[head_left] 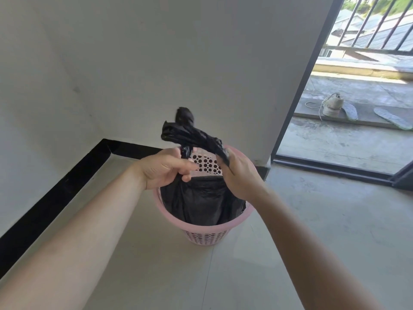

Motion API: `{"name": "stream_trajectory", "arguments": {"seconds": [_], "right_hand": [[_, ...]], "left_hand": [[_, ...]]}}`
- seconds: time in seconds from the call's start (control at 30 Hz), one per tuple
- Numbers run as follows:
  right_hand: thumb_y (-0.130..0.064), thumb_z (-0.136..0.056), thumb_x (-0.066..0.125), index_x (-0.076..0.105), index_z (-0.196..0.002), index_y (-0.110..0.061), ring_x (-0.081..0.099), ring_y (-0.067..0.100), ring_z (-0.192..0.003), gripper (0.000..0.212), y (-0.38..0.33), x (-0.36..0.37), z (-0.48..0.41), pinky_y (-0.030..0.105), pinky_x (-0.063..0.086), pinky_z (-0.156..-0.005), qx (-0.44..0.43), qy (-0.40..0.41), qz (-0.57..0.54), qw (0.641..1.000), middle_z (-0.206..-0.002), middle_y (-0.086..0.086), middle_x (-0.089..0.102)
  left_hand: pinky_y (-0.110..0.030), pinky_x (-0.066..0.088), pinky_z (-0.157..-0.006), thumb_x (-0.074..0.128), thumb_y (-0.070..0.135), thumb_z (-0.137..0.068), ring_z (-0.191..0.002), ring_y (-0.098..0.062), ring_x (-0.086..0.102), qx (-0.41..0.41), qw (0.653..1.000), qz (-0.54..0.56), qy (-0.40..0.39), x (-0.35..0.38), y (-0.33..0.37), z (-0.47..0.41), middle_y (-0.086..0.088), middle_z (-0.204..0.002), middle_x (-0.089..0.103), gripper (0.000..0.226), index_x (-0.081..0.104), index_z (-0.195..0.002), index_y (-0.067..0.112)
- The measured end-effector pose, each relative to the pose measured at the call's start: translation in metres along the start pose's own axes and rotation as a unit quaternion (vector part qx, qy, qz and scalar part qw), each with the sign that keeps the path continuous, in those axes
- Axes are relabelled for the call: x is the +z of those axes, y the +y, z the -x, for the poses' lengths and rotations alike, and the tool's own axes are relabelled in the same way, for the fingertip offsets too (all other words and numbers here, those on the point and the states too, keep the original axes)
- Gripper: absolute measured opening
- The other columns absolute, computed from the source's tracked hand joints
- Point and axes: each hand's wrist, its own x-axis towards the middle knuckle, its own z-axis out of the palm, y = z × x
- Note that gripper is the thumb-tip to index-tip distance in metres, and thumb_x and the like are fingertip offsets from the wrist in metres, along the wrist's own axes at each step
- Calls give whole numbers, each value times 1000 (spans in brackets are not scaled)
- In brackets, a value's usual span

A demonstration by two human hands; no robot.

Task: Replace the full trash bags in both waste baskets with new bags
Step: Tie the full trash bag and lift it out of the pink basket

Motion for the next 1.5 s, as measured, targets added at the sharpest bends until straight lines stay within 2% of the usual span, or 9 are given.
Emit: {"name": "stream_trajectory", "arguments": {"seconds": [0.07, 0.2, 0.43, 0.53, 0.63, 0.8, 1.07, 1.23, 1.5], "right_hand": [[-26, -104, 40, 49, -99, -13, 54, 22, -71, 16, 0, 6, 0, 43, 48, -68, -34, -33, 99, 994, -84, 3, 59], [-40, -106, 34, 51, -105, -11, 59, 21, -73, 32, -2, 16, 4, 40, 51, -71, -95, -84, 137, 982, -91, 4, 61], [-60, -97, 43, 54, -83, -35, 50, 22, -95, 30, 26, 6, 1, 35, 39, -86, 33, -220, 47, 974, -100, 0, 53], [-41, -91, 67, 61, -113, -39, 58, 15, -109, 23, 37, -10, 4, 35, 46, -97, 137, -273, -138, 942, -115, -7, 62], [-40, -73, 68, 42, -145, -32, 42, 16, -136, 77, 39, -26, 3, 43, 29, -119, 189, -183, -395, 880, -146, -4, 47], [-88, -66, 58, 47, -138, -33, 49, 15, -133, 91, 0, -33, -18, 44, 37, -112, 187, -38, -474, 860, -143, -4, 54], [-31, -104, 49, 62, -97, -5, 72, 26, -97, 30, -26, -29, -22, 41, 60, -87, 181, 117, -626, 750, -91, 11, 72], [-47, -89, 68, 78, -92, -20, 62, 11, -73, 29, -15, -37, -15, 25, 50, -75, 161, 119, -386, 900, -83, -3, 70], [-41, -85, 75, 78, -86, -28, 63, 8, -75, 13, -6, -20, -3, 27, 50, -74, 203, -205, -212, 934, -78, -8, 71]], "left_hand": [[-27, 32, -58, 75, 20, -83, -62, -13, 27, -15, 999, -25, -25, 7, 1, -1, 6, -67, 39, 7, 71, -88, 18], [-28, 19, -51, 48, 49, -98, -54, -13, 11, -48, 998, 10, 41, 11, -2, -9, 0, -67, 12, 47, 65, -123, 13], [-31, 16, -56, 37, 49, -102, -49, -12, 19, -71, 995, 77, 3, 10, -10, -9, 2, -62, 27, 39, 57, -91, 16], [-31, 18, -56, 41, 48, -100, -50, -12, 25, -73, 994, 79, -4, 15, -12, -10, 1, -61, 34, 36, 52, -84, 18], [-29, 20, -54, 49, 42, -98, -48, -11, 27, -52, 996, 76, -3, 19, -11, -11, 2, -58, 38, 30, 51, -81, 17], [-29, 20, -54, 53, 31, -98, -46, -11, 31, -39, 999, 10, -19, 27, -9, -14, -1, -59, 47, 24, 58, -89, 9], [-20, 44, -55, 54, 31, -93, -52, -11, 52, -24, 996, 75, 32, 25, -10, -17, -11, -90, 74, 39, 65, -116, 1], [-16, 37, -46, 56, 24, -93, -54, -7, 53, 19, 975, 191, 112, 6, -17, -20, -19, -111, 71, 37, 61, -121, 0], [-20, 38, -49, 47, -8, -92, -51, -8, 48, 75, 960, 193, 187, -3, -8, -16, -8, -84, 68, 23, 63, -88, 8]]}}
